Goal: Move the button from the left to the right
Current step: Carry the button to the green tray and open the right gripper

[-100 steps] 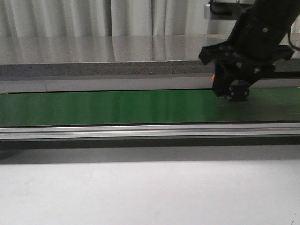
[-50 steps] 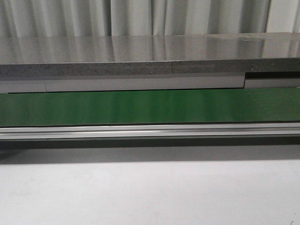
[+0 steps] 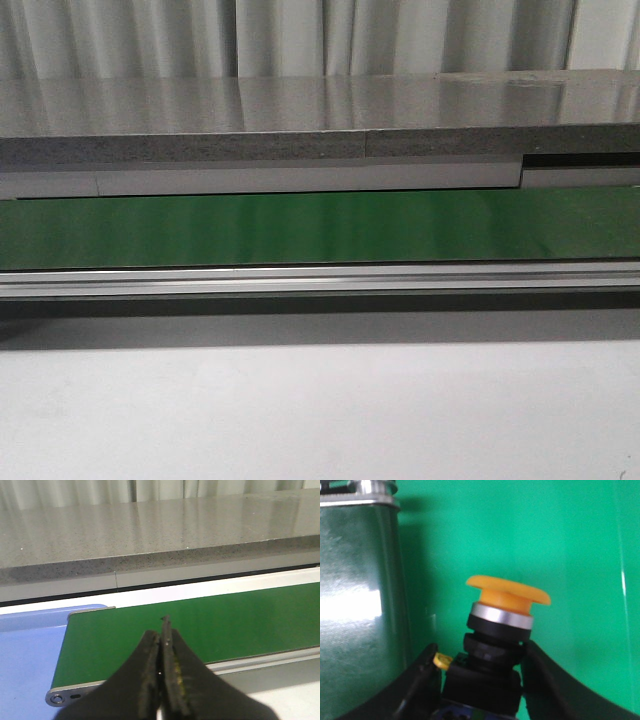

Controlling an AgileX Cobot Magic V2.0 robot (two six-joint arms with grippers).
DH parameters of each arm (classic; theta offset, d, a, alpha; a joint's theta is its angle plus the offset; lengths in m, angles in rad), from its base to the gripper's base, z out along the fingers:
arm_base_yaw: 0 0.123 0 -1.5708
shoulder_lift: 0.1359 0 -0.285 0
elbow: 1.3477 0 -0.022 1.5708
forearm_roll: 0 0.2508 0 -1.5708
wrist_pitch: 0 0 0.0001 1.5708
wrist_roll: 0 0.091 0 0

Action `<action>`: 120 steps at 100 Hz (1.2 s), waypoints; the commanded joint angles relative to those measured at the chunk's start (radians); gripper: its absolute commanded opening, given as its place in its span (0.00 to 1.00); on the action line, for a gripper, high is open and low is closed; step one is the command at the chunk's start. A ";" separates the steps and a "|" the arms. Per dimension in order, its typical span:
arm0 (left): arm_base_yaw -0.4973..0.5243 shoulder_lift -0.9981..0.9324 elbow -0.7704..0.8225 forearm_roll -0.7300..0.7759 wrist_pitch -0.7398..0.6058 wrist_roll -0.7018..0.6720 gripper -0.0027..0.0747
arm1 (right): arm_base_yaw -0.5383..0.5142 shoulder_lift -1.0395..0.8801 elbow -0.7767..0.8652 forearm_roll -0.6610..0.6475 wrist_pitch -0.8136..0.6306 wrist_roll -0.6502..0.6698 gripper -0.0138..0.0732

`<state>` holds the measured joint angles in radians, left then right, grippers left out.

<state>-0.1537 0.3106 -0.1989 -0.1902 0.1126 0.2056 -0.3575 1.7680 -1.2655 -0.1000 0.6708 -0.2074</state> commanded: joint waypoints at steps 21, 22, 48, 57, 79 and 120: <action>-0.006 0.007 -0.028 -0.006 -0.083 -0.001 0.01 | -0.004 -0.017 -0.033 -0.010 -0.111 -0.078 0.40; -0.006 0.007 -0.028 -0.006 -0.083 -0.001 0.01 | -0.004 -0.016 -0.033 -0.009 -0.113 -0.083 0.40; -0.006 0.007 -0.028 -0.006 -0.083 -0.001 0.01 | -0.007 0.014 -0.033 0.009 -0.116 -0.105 0.40; -0.006 0.007 -0.028 -0.006 -0.083 -0.001 0.01 | -0.007 0.026 -0.032 0.014 -0.113 -0.105 0.40; -0.006 0.007 -0.028 -0.006 -0.083 -0.001 0.01 | -0.007 0.047 -0.031 0.019 -0.097 -0.105 0.42; -0.006 0.007 -0.028 -0.006 -0.083 -0.001 0.01 | -0.007 0.055 -0.031 0.020 -0.091 -0.104 0.74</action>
<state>-0.1537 0.3106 -0.1989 -0.1902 0.1126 0.2056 -0.3597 1.8723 -1.2655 -0.0799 0.6100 -0.3020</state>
